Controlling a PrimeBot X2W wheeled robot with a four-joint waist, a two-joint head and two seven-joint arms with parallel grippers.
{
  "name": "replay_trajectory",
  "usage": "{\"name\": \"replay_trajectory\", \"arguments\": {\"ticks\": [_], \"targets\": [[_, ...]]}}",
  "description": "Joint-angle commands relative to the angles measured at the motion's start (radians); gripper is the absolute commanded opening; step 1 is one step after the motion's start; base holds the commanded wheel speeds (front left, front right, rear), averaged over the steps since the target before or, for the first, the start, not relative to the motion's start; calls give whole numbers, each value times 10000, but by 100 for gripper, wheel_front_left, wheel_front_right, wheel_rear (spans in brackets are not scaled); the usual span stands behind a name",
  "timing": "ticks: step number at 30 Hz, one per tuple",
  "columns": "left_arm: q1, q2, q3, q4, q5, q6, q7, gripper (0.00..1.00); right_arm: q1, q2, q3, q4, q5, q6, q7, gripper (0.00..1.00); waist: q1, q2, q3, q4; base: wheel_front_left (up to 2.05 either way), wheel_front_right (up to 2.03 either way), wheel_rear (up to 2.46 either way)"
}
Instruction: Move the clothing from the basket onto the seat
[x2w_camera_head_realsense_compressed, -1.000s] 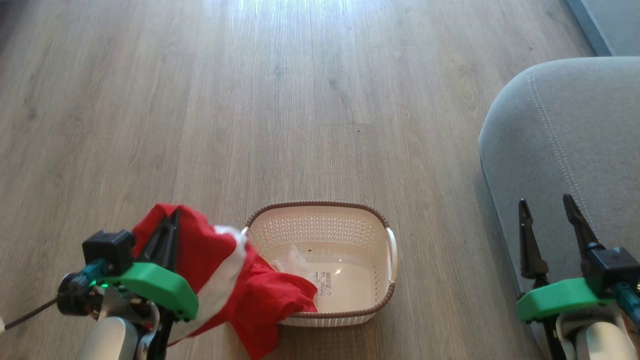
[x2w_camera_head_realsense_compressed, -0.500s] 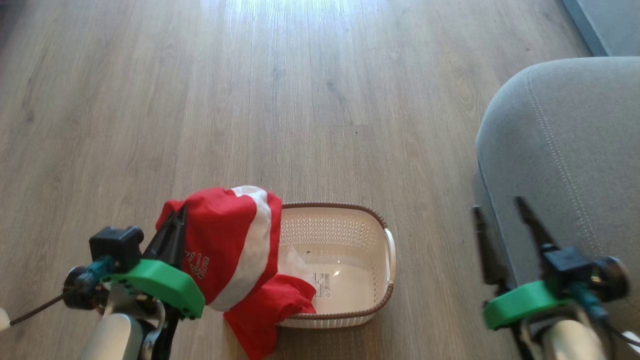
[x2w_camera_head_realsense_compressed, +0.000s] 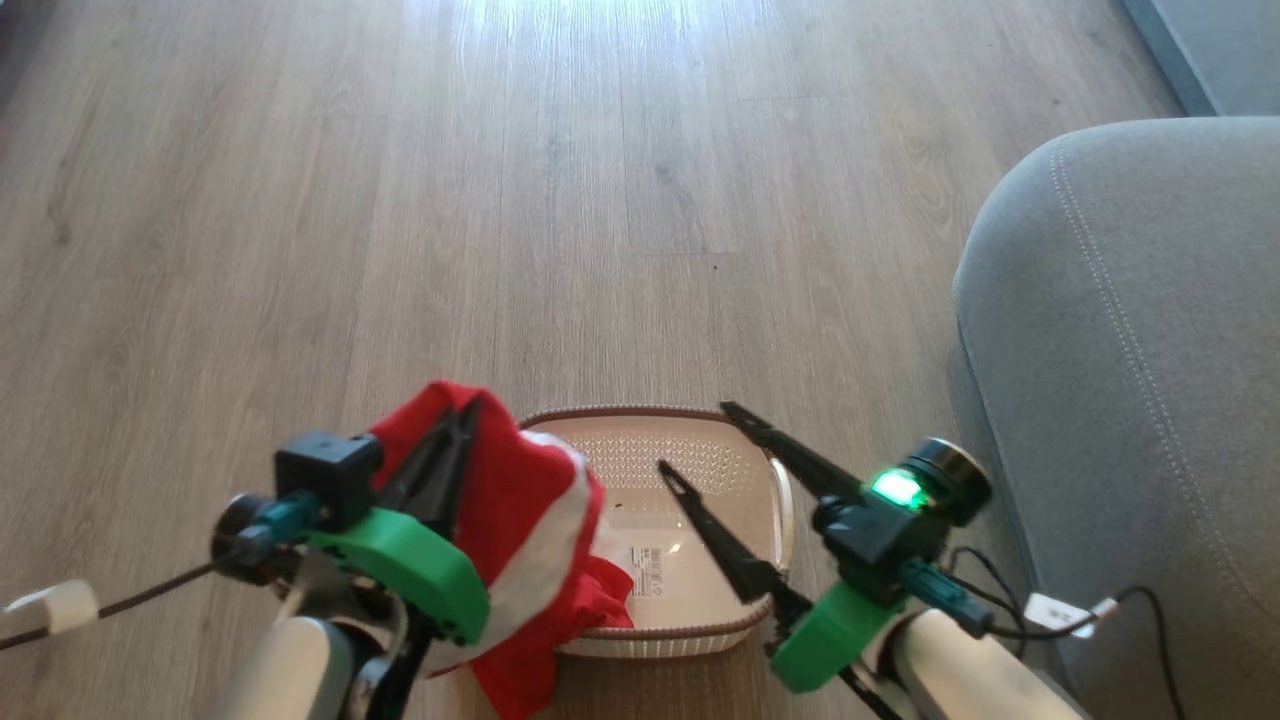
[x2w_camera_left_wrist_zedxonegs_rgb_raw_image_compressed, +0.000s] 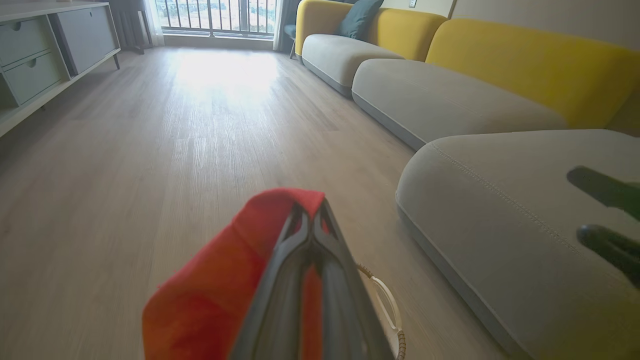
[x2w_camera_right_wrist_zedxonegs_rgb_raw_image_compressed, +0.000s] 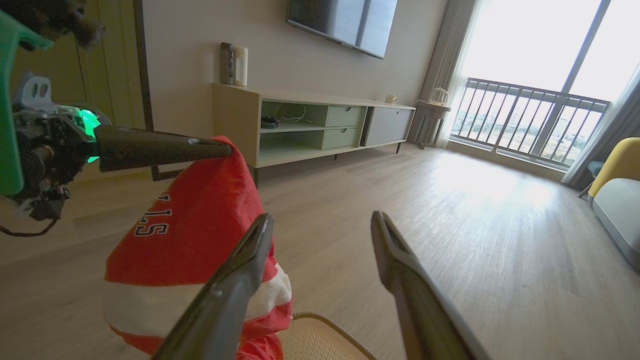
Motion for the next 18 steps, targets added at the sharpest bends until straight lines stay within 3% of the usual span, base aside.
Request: {"name": "replay_trajectory", "arguments": {"ticks": [1, 6, 16, 17, 18], "targets": [[-661, 51, 195, -519, 66, -76, 82, 0, -593, -16, 405, -261, 179, -2, -67, 100, 0, 0, 2, 30, 0, 0, 0], [-620, -111, -448, -947, 178, -256, 387, 0, -1063, -79, 1048, -154, 511, -2, -67, 100, 0, 0, -4, 121, 0, 0, 0], [-563, -545, -1617, -2163, 285, -515, 851, 0, -1074, -170, 931, 124, 720, -2, -48, 100, 0, 0, -34, 146, 0, 0, 0], [-552, -566, -1672, -2253, 269, -516, 903, 0, -1057, -157, 957, 201, 808, -2, 21, 59, 0, 0, -40, 129, 0, 0, 0], [-541, -585, -1704, -2323, 250, -504, 945, 0, -1064, -163, 1022, 251, 891, -2, 78, 0, 0, 0, -46, 112, 0, 0, 0]]}}
